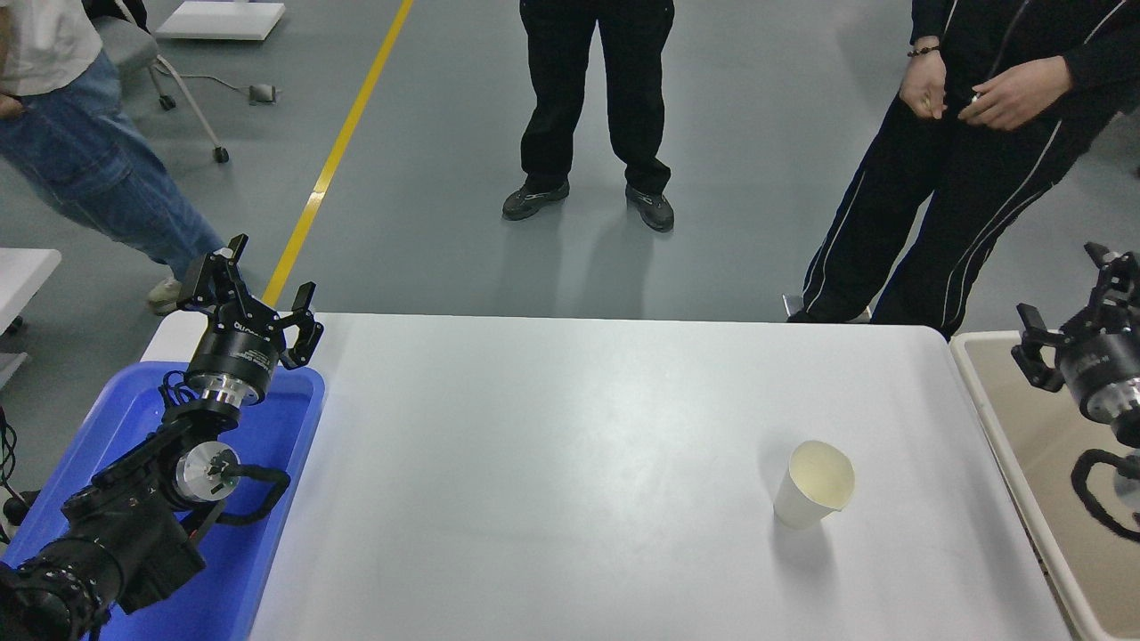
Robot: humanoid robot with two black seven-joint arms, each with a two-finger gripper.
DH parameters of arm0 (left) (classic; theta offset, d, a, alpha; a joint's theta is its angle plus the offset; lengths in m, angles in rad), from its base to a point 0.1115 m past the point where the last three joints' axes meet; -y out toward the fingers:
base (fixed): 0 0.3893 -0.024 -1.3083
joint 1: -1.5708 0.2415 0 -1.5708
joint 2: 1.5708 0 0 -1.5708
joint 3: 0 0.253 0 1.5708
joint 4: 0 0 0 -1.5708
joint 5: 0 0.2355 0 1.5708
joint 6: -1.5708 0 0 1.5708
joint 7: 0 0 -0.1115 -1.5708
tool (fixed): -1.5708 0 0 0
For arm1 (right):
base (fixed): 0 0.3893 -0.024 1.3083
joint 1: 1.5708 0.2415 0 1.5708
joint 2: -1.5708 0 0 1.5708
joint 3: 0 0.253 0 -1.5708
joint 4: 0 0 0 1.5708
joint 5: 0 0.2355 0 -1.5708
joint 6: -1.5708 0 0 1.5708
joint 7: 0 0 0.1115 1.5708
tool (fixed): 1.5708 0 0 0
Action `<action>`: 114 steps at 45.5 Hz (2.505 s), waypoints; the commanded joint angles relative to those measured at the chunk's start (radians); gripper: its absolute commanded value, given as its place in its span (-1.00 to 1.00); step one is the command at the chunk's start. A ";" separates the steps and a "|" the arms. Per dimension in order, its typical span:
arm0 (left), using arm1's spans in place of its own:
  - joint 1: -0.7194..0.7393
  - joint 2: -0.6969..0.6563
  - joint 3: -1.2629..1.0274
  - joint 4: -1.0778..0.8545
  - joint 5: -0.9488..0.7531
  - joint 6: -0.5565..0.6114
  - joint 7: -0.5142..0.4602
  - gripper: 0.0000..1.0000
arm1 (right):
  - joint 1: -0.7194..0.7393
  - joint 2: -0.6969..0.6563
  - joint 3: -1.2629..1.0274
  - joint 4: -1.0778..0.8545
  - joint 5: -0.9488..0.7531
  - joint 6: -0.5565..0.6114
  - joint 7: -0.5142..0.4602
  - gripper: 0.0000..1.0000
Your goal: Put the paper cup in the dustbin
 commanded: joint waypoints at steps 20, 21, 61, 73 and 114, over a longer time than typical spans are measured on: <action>0.000 0.000 0.000 0.000 0.002 0.000 0.000 1.00 | 0.631 -0.192 -1.092 0.031 -0.540 0.012 -0.001 0.99; 0.000 0.000 0.000 0.000 0.000 0.000 0.000 1.00 | 0.656 -0.190 -1.135 0.036 -0.558 0.012 0.001 0.99; 0.000 0.000 0.000 0.000 0.000 0.000 0.000 1.00 | 0.968 -0.017 -1.557 0.429 -0.839 0.132 0.002 0.99; 0.000 0.000 0.000 0.000 0.000 0.000 0.000 1.00 | 0.888 0.041 -1.568 0.372 -0.842 0.124 0.001 0.99; 0.000 0.000 0.000 0.000 0.002 0.000 0.000 1.00 | 0.653 0.135 -1.537 0.194 -0.824 0.028 0.001 0.90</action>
